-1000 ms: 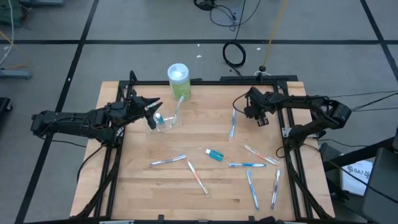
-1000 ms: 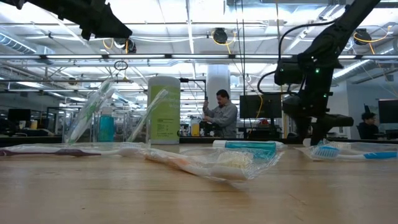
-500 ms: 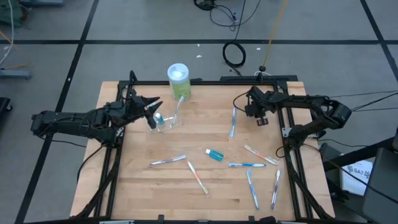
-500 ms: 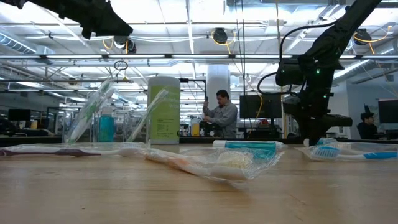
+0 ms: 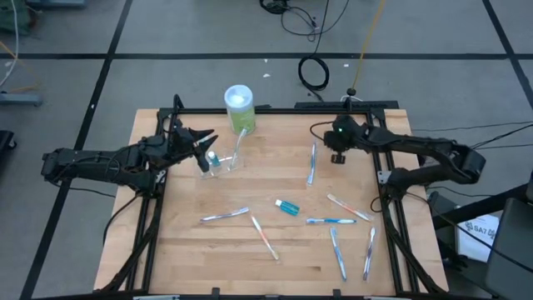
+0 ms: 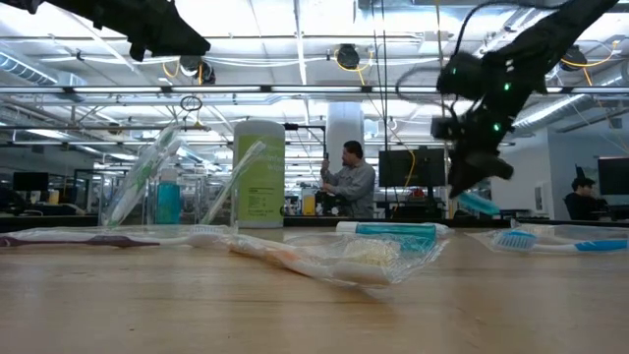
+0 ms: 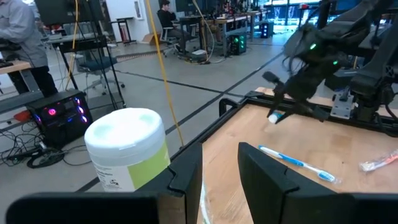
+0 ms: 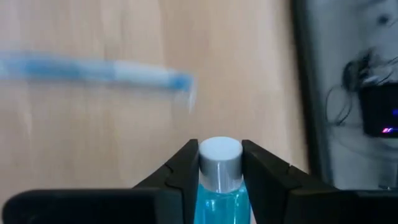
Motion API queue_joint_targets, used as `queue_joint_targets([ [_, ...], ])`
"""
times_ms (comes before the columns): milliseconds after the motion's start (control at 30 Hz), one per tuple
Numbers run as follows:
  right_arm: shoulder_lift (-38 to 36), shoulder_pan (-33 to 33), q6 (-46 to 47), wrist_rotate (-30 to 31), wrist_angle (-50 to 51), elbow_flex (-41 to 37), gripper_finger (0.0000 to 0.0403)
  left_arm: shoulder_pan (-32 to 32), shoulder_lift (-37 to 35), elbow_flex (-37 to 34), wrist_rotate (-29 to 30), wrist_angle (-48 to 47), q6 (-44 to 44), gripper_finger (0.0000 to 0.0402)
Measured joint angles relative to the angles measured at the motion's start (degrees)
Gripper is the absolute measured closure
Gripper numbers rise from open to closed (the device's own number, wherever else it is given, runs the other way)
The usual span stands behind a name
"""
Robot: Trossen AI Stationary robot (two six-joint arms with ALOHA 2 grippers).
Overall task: Pick & Place toothbrushing station
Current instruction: Put the top blue mouthwash into the transparent organizer
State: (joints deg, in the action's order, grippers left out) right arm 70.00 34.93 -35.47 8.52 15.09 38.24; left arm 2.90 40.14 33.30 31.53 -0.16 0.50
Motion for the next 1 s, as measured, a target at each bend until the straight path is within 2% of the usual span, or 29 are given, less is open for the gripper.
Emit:
queue_joint_targets([
  [233, -6.9, -6.0, 17.9, -11.5, -12.8, 0.1, 0.0307, 0.0, 0.8, 0.0, 0.0, 0.1, 0.0, 0.0293],
  [433, -8.0, -11.5, 27.5, -15.7, -22.1, 0.1, 0.0304, 0.0, 4.3, 0.0, -0.6, 0.0, 0.0, 0.0293],
  [567, -7.6, -15.7, 30.9, -16.3, -25.2, 0.1, 0.0304, 0.0, 7.4, 0.0, -7.0, 1.7, -0.5, 0.0293],
  [700, -7.6, -20.3, 35.1, -16.3, -29.4, -0.3, 0.0302, 0.0, 10.7, 0.0, -14.5, 4.3, -4.8, 0.0293],
  [833, -7.5, -25.5, 33.4, -16.3, -42.0, -4.4, 0.03, 0.0, 14.5, 0.0, -19.3, 8.4, -4.8, 0.0293],
  [933, -6.7, -28.6, 30.8, -16.4, -54.3, -8.3, 0.0302, 0.0, 17.8, 0.0, -24.1, 12.2, -6.9, 0.0293],
  [1000, -6.1, -29.8, 30.3, -17.7, -59.0, -10.5, 0.0303, 0.0, 19.9, 0.0, -27.3, 15.6, -9.1, 0.0293],
])
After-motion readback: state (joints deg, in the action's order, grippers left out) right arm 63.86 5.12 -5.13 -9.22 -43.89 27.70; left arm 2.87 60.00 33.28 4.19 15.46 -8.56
